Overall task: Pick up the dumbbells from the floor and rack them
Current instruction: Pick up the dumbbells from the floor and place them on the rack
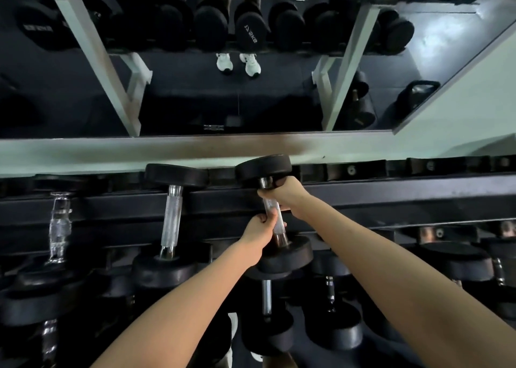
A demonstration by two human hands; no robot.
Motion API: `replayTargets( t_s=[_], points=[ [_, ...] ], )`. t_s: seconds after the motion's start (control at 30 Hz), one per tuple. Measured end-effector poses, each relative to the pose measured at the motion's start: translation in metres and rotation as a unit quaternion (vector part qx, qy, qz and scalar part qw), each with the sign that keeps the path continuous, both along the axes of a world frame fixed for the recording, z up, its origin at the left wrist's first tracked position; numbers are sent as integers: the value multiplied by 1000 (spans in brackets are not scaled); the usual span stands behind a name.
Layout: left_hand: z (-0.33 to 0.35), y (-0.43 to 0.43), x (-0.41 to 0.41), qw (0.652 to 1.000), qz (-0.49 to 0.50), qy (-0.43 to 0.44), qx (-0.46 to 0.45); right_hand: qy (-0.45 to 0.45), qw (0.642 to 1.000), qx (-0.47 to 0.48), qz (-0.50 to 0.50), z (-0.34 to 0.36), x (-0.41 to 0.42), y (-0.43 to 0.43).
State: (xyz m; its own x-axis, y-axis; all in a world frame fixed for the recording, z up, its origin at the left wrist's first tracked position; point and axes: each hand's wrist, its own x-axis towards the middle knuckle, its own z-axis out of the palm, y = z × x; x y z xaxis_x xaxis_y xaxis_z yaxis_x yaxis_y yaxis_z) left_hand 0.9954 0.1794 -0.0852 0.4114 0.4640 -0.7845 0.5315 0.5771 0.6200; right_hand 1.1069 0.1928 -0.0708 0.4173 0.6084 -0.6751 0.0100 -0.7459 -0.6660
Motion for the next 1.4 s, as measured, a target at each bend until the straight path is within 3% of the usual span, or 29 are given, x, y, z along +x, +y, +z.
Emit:
replayTargets(
  t_s=[0.2, 0.37, 0.53, 0.7, 0.9, 1.1, 1.4],
  points=[
    [9, 4, 0, 996, -30, 67, 42, -57, 998, 2, 25, 11, -15, -10],
    [15, 13, -12, 992, -50, 57, 102, -163, 986, -7, 25, 29, -28, -39],
    [26, 16, -26, 980, -59, 55, 182, -169, 981, 8, -97, 42, -33, -95],
    [49, 0, -26, 944, -107, 74, 303, -137, 967, -3, -215, 48, -45, -171],
    [63, -87, 6, 915, -217, -9, 340, -88, 936, -38, -340, 33, -70, -288],
    [40, -224, 21, 871, -377, -54, 311, -24, 879, -77, -469, -12, -110, -429],
    [-54, -417, -37, 785, -564, -2, 255, 112, 743, -105, -651, -94, -227, -636]
  ],
)
